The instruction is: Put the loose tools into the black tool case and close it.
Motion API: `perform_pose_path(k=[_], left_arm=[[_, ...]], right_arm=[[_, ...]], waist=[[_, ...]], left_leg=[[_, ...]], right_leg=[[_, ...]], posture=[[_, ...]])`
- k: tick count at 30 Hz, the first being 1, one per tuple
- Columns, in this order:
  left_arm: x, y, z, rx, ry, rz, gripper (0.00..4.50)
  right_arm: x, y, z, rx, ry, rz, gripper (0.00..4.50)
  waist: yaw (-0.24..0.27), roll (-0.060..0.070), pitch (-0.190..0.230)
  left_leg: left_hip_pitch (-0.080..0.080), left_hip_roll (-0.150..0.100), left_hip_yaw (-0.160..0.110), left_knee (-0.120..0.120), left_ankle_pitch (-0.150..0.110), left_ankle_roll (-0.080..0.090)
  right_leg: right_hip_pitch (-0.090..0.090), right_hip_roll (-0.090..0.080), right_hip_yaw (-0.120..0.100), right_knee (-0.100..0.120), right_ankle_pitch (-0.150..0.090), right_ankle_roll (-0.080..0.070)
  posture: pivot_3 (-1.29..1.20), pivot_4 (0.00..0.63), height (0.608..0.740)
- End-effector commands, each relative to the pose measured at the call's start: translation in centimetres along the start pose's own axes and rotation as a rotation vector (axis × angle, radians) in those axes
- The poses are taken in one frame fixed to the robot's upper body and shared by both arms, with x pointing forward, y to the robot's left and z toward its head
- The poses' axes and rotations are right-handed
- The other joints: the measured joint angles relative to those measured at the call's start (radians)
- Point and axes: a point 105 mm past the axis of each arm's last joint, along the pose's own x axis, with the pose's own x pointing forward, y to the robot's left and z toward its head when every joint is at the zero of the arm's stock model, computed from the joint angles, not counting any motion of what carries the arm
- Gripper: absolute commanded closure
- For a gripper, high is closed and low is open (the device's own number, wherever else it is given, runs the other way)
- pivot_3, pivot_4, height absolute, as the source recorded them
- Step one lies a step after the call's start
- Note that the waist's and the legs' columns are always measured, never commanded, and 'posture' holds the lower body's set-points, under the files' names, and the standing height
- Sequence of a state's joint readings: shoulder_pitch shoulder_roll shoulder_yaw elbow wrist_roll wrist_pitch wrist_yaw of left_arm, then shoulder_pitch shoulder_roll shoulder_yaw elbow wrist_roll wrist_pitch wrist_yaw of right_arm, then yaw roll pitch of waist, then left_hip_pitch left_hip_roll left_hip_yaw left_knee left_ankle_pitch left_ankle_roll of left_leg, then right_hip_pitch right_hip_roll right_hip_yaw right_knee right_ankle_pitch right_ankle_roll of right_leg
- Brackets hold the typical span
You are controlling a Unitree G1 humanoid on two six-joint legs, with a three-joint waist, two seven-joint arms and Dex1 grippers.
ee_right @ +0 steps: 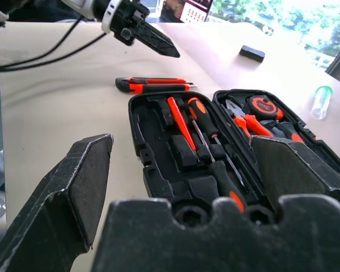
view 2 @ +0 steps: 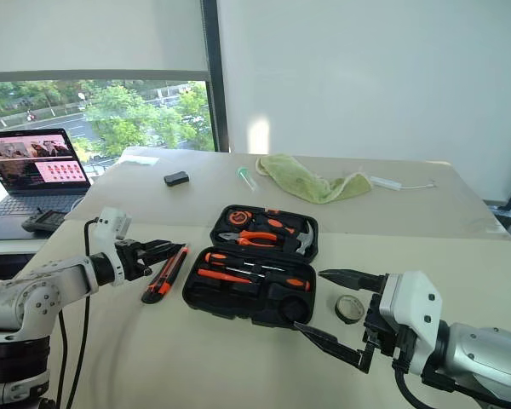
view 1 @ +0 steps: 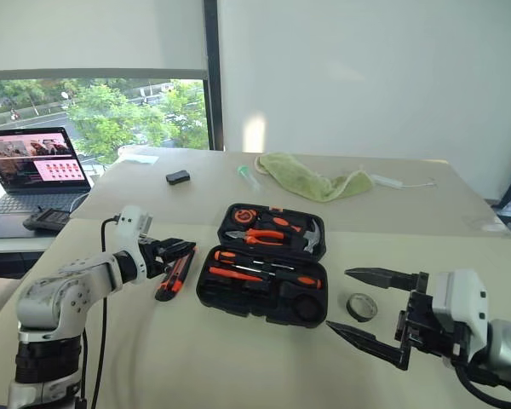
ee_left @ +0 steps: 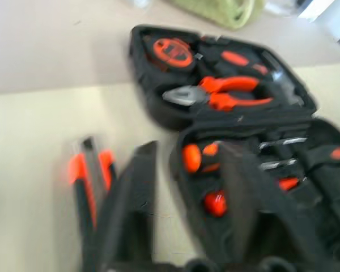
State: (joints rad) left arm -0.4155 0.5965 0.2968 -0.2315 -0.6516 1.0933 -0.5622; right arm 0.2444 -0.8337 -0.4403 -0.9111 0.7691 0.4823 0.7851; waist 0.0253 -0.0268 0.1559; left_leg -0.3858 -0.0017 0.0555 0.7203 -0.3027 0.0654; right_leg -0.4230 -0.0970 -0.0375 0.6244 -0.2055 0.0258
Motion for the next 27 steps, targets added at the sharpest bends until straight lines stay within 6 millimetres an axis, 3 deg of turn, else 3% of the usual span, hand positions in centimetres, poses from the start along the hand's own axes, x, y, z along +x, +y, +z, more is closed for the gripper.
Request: perform_pose_path(k=[1, 5, 6, 7, 9, 15, 27], left_arm=[[0.5, -1.6, 0.6, 0.066, -0.023, -0.035, 0.92], [2.5, -2.7, 0.1, 0.127, -0.036, -0.033, 0.92], [2.7, -2.7, 0.0, 0.13, -0.041, -0.028, 1.48], [3.1, -2.7, -0.2, 0.15, -0.044, -0.021, 1.67], [3.6, -2.9, -0.6, 0.176, -0.048, -0.03, 2.53], [5.2, -2.7, -2.5, 0.247, -0.018, -0.062, 4.49], [6.2, -2.6, -9.0, 0.432, 0.19, -0.132, 4.49]], right_arm=[[0.2, -0.2, 0.7, -0.048, -0.038, 0.004, 0.0], [0.5, -0.4, 0.8, -0.059, -0.045, 0.007, 0.0], [0.5, -0.4, 0.7, -0.063, -0.044, 0.006, 0.0], [0.5, -0.4, 0.8, -0.065, -0.043, 0.004, 0.0], [0.4, -0.4, 0.8, -0.067, -0.041, -0.001, 0.0], [0.2, -0.4, 0.9, -0.072, -0.03, -0.021, 0.0], [-0.2, 0.3, 1.0, -0.064, -0.013, -0.052, 0.0]], waist=[[0.001, 0.0, 0.0], [0.004, 0.0, 0.0], [0.005, 0.0, 0.0], [0.005, 0.0, 0.0], [0.006, 0.0, 0.0], [0.007, 0.0, 0.0], [0.012, 0.003, -0.002]], left_leg=[[0.0, 0.0, 0.0, 0.0, 0.0, 0.0], [0.0, 0.0, 0.0, -0.001, 0.001, -0.001], [0.0, 0.0, 0.0, -0.001, 0.001, -0.001], [0.0, 0.0, 0.0, -0.001, 0.001, -0.002], [0.0, 0.0, 0.0, -0.002, 0.001, -0.002], [0.001, 0.0, 0.0, -0.006, 0.001, -0.002], [0.003, 0.0, 0.0, -0.006, 0.001, -0.001]], right_leg=[[0.0, 0.0, 0.0, 0.0, 0.0, 0.0], [0.0, -0.001, 0.001, 0.0, 0.0, 0.0], [0.0, -0.001, 0.001, 0.0, 0.0, -0.001], [0.0, -0.001, 0.001, 0.0, 0.0, -0.001], [-0.001, -0.001, 0.001, 0.0, 0.0, -0.001], [-0.001, -0.001, 0.0, -0.001, -0.001, -0.003], [0.001, -0.003, 0.0, -0.001, -0.001, -0.003]], posture=[[0.0, 0.15, 0.74], [0.0, 0.15, 0.74], [0.0, 0.15, 0.74], [0.0, 0.15, 0.74], [0.0, 0.15, 0.74], [0.0, 0.15, 0.74], [0.0, 0.15, 0.74]])
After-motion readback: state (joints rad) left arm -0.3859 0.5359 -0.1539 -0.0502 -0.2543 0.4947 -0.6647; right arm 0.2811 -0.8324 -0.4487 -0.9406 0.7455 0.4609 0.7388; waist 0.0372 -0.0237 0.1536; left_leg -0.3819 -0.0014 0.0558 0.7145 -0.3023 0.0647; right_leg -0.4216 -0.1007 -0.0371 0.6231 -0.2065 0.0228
